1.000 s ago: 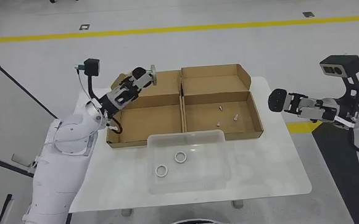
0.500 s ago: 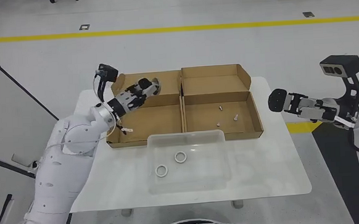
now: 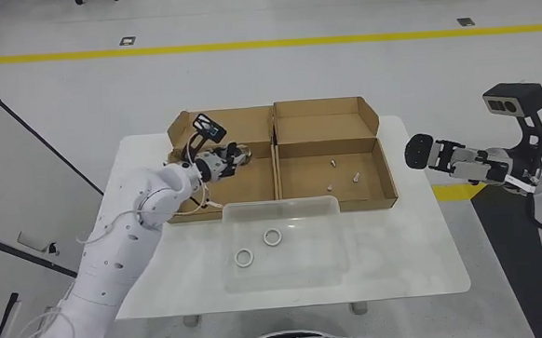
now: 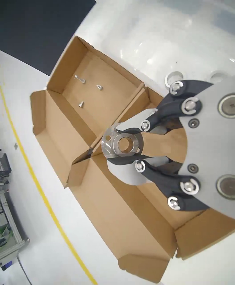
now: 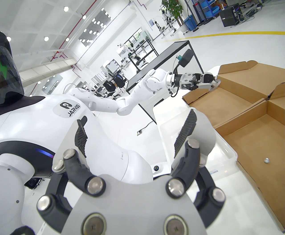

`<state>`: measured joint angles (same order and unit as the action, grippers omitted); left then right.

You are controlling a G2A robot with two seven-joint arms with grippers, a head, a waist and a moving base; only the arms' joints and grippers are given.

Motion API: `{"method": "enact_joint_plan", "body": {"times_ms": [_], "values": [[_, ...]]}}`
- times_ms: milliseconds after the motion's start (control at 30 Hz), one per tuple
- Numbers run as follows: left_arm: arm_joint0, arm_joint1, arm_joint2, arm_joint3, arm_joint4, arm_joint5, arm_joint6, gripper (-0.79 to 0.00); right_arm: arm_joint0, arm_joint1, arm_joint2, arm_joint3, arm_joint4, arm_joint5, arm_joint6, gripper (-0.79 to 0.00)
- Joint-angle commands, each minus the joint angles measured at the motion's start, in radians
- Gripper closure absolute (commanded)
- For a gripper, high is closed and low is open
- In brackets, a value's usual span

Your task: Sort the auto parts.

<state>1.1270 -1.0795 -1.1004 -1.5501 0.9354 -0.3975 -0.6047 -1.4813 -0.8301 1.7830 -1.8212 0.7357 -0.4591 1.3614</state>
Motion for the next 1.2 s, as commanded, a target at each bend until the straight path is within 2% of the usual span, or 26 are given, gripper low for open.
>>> {"method": "enact_joint_plan", "body": {"times_ms": [0, 167, 333, 433, 700, 1167], "values": [[-0.025, -0.005, 0.03, 0.018, 0.03, -0.006, -0.029, 0.0, 0.0, 0.0, 0.0, 0.0, 0.0, 0.0, 0.0, -0.785], [-0.095, -0.02, 0.087, 0.056, 0.05, -0.013, -0.085, 0.0, 0.0, 0.0, 0.0, 0.0, 0.0, 0.0, 0.0, -0.785], [-0.169, -0.036, 0.142, 0.117, 0.044, -0.017, -0.203, 0.0, 0.0, 0.0, 0.0, 0.0, 0.0, 0.0, 0.0, -0.785], [-0.208, -0.047, 0.174, 0.151, 0.053, -0.019, -0.233, 0.0, 0.0, 0.0, 0.0, 0.0, 0.0, 0.0, 0.0, -0.785], [-0.278, -0.076, 0.264, 0.261, 0.128, -0.03, -0.235, 0.0, 0.0, 0.0, 0.0, 0.0, 0.0, 0.0, 0.0, -0.785], [-0.353, -0.132, 0.366, 0.448, 0.127, -0.036, -0.219, 0.0, 0.0, 0.0, 0.0, 0.0, 0.0, 0.0, 0.0, -0.785]]}}
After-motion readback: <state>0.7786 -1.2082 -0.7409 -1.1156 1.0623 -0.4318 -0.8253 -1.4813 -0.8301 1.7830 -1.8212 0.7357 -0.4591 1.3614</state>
